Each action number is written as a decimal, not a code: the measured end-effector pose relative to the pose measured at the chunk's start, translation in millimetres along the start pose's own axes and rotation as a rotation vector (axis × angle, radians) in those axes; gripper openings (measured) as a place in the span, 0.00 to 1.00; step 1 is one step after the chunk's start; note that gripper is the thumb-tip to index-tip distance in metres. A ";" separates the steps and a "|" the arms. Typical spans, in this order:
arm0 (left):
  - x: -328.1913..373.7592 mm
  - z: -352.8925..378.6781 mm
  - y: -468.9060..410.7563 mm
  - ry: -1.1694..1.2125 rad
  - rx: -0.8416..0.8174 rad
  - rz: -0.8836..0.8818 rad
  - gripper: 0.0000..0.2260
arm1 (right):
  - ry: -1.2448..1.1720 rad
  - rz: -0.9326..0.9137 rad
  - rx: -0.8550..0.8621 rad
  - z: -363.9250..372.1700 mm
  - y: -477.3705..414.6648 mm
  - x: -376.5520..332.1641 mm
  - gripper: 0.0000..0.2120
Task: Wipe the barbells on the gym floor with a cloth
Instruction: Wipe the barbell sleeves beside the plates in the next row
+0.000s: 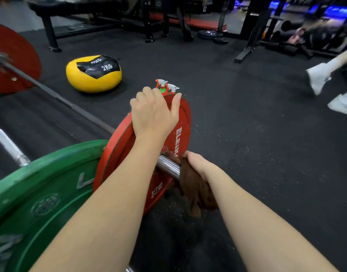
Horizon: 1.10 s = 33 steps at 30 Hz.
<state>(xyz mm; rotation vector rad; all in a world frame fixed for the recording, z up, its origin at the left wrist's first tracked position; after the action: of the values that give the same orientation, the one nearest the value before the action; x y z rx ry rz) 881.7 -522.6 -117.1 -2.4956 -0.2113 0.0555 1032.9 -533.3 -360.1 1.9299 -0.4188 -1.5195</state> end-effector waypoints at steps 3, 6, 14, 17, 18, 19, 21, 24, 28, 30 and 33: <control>-2.2 0.2 0.9 0.030 -0.006 0.000 0.27 | 0.194 -0.045 0.091 2.9 7.4 -10.2 0.27; -2.8 -0.6 1.6 0.020 -0.018 0.008 0.26 | 0.264 -0.017 0.098 -9.6 18.3 4.9 0.28; -4.3 -2.7 4.3 0.056 -0.095 0.027 0.27 | 0.429 0.041 0.220 -67.2 64.2 64.3 0.29; -6.4 -6.7 7.6 0.068 -0.087 0.029 0.28 | 0.340 0.067 0.204 -64.4 65.8 66.1 0.27; -6.4 -7.6 8.0 0.072 -0.087 0.033 0.28 | 0.263 0.076 0.176 -60.3 61.5 66.0 0.24; -6.8 -7.5 8.6 0.077 -0.089 0.029 0.28 | 0.184 0.100 0.142 -53.4 58.7 65.1 0.23; -8.3 -7.0 8.2 0.081 -0.084 0.017 0.28 | 0.124 0.107 0.105 -37.5 50.9 54.4 0.20; -7.5 -5.9 8.6 0.055 -0.063 0.038 0.26 | 0.152 0.017 0.132 -16.6 37.8 24.9 0.22; -6.2 -5.9 9.8 0.001 -0.029 0.076 0.25 | 0.331 0.004 0.157 -13.8 37.9 18.8 0.27; -5.6 -6.6 10.2 -0.010 -0.033 0.081 0.25 | 0.412 0.021 0.173 -27.1 48.8 32.8 0.28; -5.5 -3.6 9.1 -0.025 -0.035 0.093 0.24 | 0.432 0.047 0.204 -58.7 76.3 60.4 0.26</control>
<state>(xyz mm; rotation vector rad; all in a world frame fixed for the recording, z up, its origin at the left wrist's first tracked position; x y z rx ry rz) 877.9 -532.8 -119.7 -2.5400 -0.1078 0.1218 1116.0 -609.9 -347.9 2.3155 -0.4335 -1.0188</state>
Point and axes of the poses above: each hand's wrist, its own y-axis away from the middle knuckle, its own z-axis out of the palm, x = y × z, the point moved 10 cm from there along -y, towards the middle knuckle, and after that the axes turned 8 degrees about -x, right-handed, at the moved point
